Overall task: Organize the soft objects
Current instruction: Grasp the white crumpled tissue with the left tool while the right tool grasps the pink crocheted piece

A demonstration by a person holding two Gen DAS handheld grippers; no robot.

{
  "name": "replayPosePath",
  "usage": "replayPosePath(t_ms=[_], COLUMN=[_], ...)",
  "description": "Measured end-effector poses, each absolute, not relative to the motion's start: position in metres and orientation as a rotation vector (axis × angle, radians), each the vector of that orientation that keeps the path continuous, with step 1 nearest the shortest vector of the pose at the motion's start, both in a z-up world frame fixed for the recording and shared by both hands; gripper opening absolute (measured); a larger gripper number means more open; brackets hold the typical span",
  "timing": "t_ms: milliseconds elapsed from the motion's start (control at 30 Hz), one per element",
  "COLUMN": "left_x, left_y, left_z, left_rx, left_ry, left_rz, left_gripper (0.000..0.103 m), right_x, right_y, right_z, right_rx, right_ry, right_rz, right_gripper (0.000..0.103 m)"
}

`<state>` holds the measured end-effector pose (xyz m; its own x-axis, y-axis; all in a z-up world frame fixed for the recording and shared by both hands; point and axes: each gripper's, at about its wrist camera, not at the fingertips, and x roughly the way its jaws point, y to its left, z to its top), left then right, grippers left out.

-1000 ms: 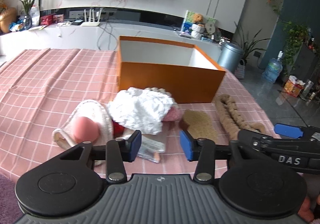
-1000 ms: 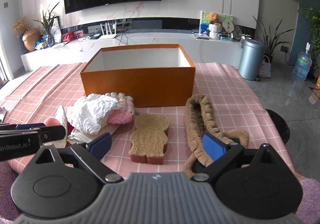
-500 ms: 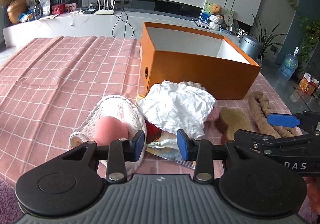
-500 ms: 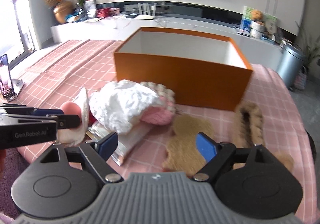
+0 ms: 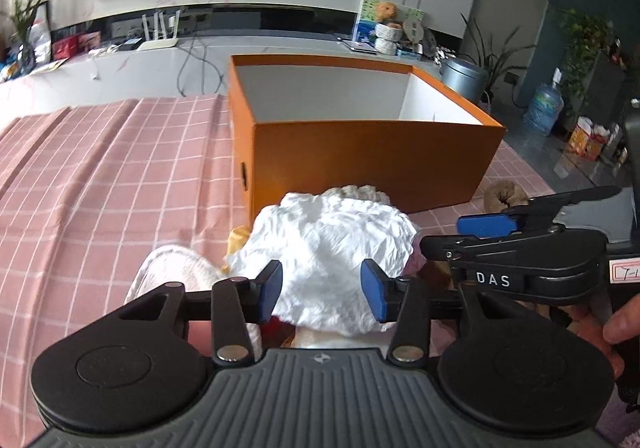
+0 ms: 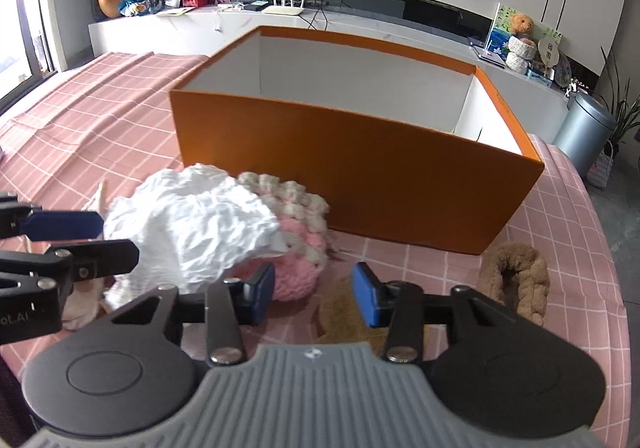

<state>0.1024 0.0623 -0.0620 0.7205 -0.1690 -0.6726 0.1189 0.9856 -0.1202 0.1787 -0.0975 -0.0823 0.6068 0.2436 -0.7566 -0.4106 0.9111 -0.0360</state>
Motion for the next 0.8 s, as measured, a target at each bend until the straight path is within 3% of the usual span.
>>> replayPosePath(t_ms=[67, 200, 300, 600, 667, 733, 800], left_x=[0.111, 0.117, 0.122, 0.143, 0.143, 0.139, 0.134], left_y=[0.058, 0.044, 0.033, 0.007, 0.009, 0.016, 0.026], left_z=[-0.068, -0.071, -0.075, -0.096, -0.096, -0.089, -0.079], left_rx=[-0.056, 0.023, 0.066, 0.243, 0.222, 0.174, 0.132], left_ry=[0.773, 0.756, 0.758, 0.791, 0.786, 0.773, 0.756], left_rz=[-0.180, -0.192, -0.205, -0.166, -0.163, -0.158, -0.154], left_gripper=[0.057, 0.074, 0.081, 0.089, 0.082, 0.068, 0.053], right_x=[0.183, 0.189, 0.191, 0.198, 0.197, 0.195, 0.193], right_y=[-0.101, -0.105, -0.111, -0.122, -0.124, -0.126, -0.127], right_z=[-0.085, -0.086, -0.089, -0.093, -0.094, -0.093, -0.090], right_rx=[-0.188, -0.199, -0.150, -0.106, -0.102, -0.093, -0.086], right_ry=[0.846, 0.836, 0.844, 0.853, 0.854, 0.850, 0.841], right_rz=[0.389, 0.371, 0.400, 0.383, 0.387, 0.389, 0.390], right_gripper=[0.031, 0.031, 0.031, 0.029, 0.029, 0.029, 0.037])
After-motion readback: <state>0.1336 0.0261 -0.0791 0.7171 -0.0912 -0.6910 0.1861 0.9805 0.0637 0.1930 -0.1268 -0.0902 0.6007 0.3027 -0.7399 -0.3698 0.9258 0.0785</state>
